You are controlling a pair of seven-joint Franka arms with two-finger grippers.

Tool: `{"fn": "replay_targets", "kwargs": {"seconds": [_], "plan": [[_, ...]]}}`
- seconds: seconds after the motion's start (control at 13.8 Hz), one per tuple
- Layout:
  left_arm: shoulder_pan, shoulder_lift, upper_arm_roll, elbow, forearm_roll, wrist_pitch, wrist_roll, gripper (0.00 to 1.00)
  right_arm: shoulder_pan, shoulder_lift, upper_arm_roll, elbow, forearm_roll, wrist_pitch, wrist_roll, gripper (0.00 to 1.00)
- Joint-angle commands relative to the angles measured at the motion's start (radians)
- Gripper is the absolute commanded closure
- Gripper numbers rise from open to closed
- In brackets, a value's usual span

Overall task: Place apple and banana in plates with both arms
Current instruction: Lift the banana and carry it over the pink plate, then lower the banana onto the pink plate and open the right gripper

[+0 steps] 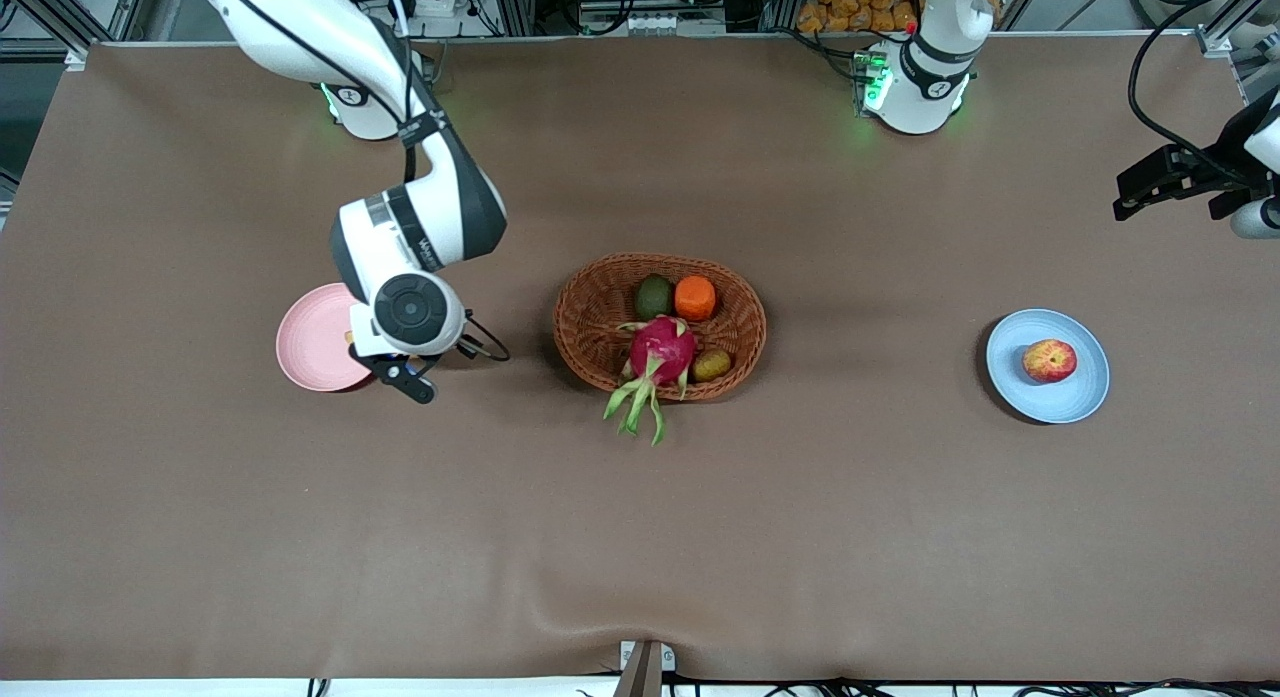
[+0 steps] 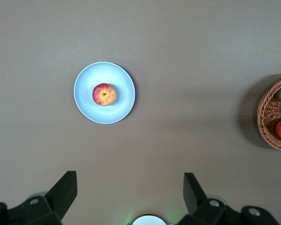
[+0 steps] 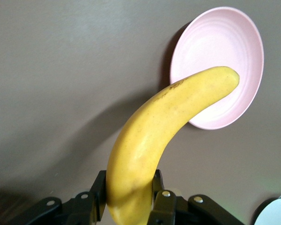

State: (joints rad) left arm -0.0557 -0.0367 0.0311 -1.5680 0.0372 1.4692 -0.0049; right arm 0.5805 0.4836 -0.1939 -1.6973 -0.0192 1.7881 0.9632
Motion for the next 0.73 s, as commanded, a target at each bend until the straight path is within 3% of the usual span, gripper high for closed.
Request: {"fn": "replay_targets", "kwargs": {"seconds": [0.0,0.29,0.65], "plan": [[-0.001,0.009,0.001,0.025,-0.019,-0.015,0.013,0.0,-0.056,-0.06,0.013,-0.068,-0.038,-0.001,-0.082,0.97],[0.002,0.009,0.003,0.025,-0.017,-0.015,0.013,0.0,-0.128,-0.115,0.014,-0.154,-0.059,0.02,-0.129,1.0],[-0.003,0.015,0.001,0.023,-0.017,-0.015,0.005,0.0,-0.175,-0.152,0.014,-0.295,-0.059,0.145,-0.182,1.0]]}}
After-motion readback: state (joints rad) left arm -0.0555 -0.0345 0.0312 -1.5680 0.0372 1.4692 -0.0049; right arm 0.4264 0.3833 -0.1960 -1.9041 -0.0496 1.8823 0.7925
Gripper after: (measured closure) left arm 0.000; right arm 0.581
